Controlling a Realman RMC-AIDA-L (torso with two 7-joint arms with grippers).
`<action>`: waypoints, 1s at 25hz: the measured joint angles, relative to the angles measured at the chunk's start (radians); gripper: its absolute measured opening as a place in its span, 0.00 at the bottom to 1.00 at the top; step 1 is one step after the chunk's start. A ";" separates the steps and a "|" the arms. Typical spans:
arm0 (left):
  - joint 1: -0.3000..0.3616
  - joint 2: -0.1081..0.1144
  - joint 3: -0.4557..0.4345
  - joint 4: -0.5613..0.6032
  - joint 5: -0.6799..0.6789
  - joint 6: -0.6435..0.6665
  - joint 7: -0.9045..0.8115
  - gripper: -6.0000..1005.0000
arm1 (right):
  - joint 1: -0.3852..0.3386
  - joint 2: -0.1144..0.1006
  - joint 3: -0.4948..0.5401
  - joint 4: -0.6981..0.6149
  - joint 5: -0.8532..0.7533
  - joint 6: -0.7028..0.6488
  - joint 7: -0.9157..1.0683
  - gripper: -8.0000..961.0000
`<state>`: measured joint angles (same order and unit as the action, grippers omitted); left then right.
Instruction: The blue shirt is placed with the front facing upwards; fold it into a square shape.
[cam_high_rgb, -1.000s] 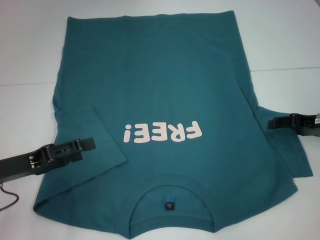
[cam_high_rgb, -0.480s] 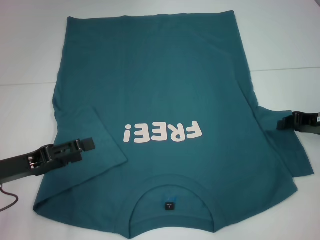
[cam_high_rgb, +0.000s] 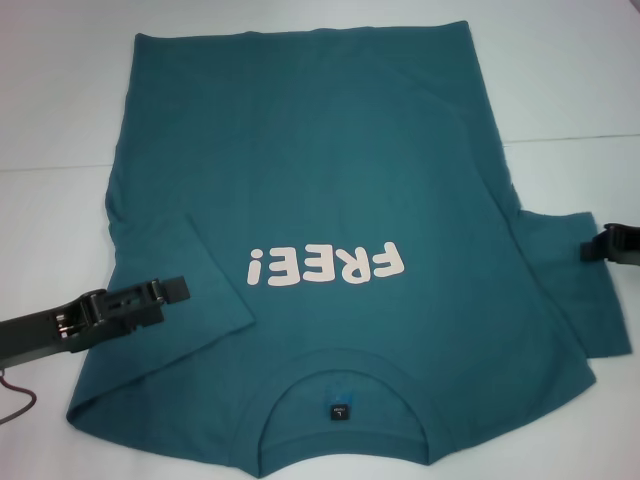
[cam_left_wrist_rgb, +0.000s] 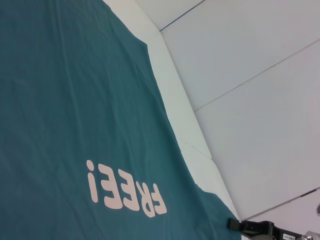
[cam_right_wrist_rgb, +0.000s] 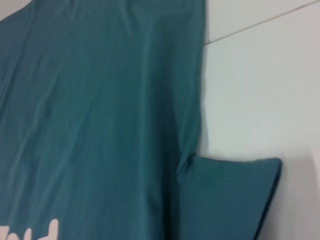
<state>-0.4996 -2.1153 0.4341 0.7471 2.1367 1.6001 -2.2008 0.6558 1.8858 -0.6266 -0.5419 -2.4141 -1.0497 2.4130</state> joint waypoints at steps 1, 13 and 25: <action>0.001 0.000 0.000 0.000 0.000 0.001 -0.002 0.87 | -0.003 -0.007 0.002 -0.003 0.000 -0.007 0.003 0.02; 0.008 0.000 0.000 0.000 0.000 0.001 -0.005 0.87 | -0.006 -0.027 -0.003 -0.110 -0.004 -0.032 0.057 0.02; 0.029 -0.002 -0.008 0.006 -0.014 0.001 -0.005 0.87 | 0.086 -0.025 -0.009 -0.169 -0.065 -0.078 0.097 0.02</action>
<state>-0.4708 -2.1169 0.4257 0.7529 2.1231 1.6014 -2.2059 0.7418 1.8606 -0.6356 -0.7108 -2.4794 -1.1276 2.5097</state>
